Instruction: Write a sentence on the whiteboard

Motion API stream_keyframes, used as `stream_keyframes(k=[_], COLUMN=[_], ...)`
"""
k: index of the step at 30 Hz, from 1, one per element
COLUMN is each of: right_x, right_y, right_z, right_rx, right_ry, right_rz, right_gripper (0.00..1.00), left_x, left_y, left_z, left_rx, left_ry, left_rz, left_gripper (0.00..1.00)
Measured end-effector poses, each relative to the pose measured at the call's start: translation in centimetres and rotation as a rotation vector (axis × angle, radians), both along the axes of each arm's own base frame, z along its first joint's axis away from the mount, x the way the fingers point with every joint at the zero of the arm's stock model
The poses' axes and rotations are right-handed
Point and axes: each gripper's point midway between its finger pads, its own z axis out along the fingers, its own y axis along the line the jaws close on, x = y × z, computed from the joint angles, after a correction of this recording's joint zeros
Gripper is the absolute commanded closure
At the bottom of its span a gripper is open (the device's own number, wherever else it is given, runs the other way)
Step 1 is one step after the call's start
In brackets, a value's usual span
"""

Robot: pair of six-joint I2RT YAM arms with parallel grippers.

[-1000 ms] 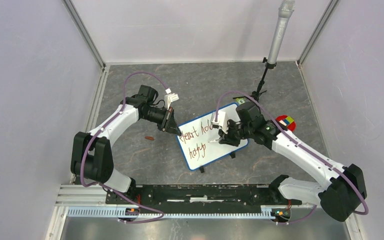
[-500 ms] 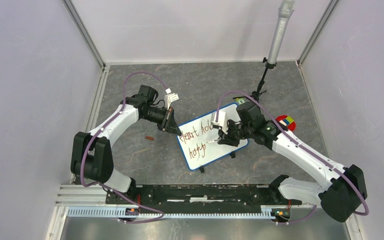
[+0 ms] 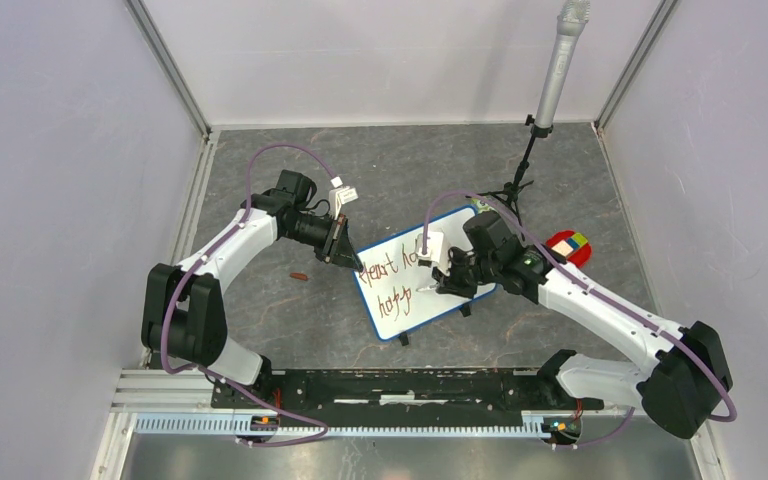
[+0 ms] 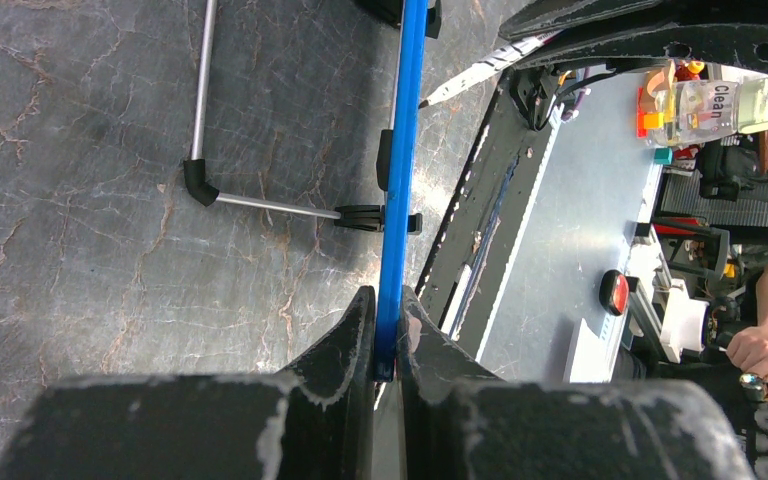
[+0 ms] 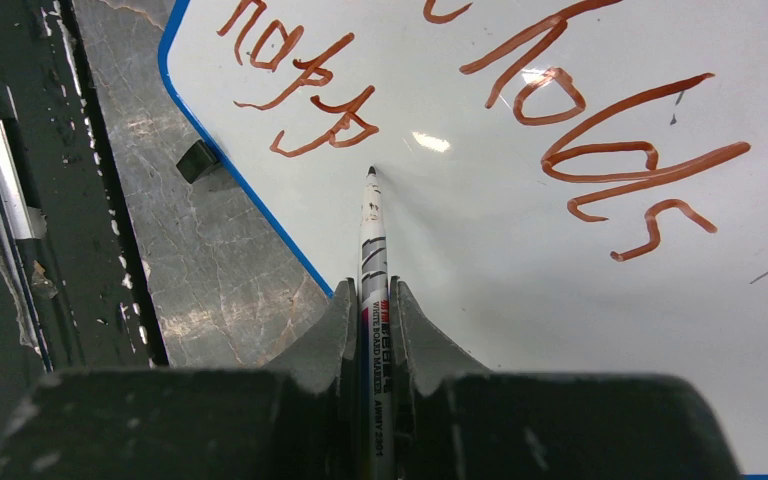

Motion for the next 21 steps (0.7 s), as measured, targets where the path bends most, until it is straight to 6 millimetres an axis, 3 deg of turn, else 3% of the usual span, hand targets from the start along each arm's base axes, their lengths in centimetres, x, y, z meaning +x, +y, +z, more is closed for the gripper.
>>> stream_keyframes(k=[21], right_x=[0.89], right_y=[-0.51], right_z=[-0.2], right_rx=[-0.027], right_ry=[-0.034], right_rz=[-0.024], right_gripper=[1.0], left_x=[0.07], left_y=[0.05], left_z=[-0.02], left_rx=[0.006], left_ry=[-0.001], left_rz=[0.002], left_gripper=[0.98])
